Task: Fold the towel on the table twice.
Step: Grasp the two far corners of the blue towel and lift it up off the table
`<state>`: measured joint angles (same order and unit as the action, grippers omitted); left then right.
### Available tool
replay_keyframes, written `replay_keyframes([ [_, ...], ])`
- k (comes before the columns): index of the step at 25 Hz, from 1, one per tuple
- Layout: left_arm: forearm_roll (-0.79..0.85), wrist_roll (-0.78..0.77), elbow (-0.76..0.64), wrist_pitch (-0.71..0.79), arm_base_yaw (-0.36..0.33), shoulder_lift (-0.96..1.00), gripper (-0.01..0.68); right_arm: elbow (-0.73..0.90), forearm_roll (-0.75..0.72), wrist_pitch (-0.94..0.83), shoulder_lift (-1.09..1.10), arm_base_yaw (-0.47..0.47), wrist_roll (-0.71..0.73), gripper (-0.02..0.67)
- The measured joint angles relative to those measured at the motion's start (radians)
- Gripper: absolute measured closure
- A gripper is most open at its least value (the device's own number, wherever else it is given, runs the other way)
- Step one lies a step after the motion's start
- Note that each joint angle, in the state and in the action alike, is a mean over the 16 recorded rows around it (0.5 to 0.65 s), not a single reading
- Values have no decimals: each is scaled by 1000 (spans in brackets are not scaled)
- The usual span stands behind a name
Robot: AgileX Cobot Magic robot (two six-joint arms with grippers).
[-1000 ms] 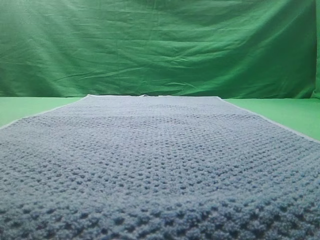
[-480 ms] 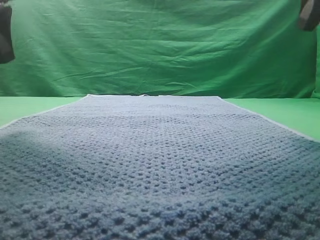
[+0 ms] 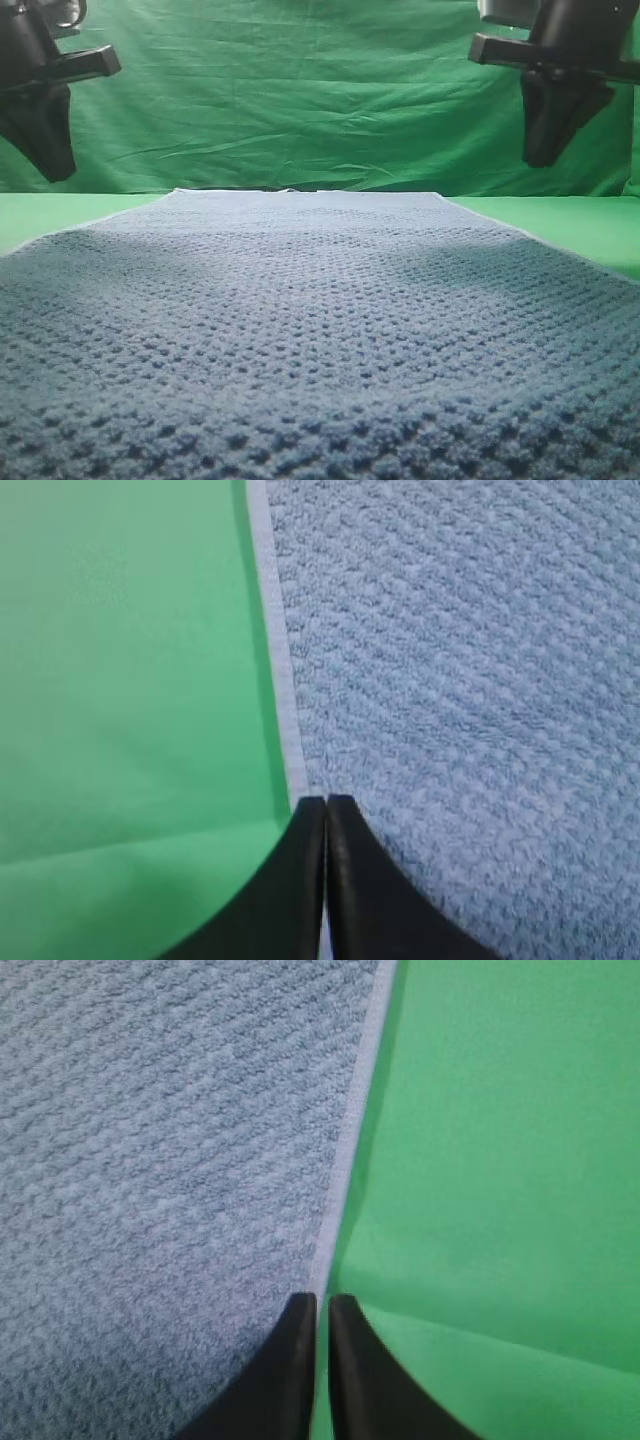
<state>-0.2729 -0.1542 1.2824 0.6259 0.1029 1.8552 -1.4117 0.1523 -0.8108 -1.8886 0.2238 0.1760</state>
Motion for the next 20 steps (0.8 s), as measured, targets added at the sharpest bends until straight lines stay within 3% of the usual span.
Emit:
replay_keyframes([
  [9, -32, -3, 25, -19, 0, 38, 252, -6, 20, 61, -65, 9, 37, 139],
  [12, -42, -3, 26, -30, 0, 38, 139, -7, 28, 73, -85, 18, 47, 53],
  [16, -53, -6, 27, -46, 0, 38, 44, -8, 33, 85, -113, 31, 52, 5],
  [20, -56, -10, 27, -61, 0, 42, 33, -10, 28, 97, -136, 43, 55, 4],
])
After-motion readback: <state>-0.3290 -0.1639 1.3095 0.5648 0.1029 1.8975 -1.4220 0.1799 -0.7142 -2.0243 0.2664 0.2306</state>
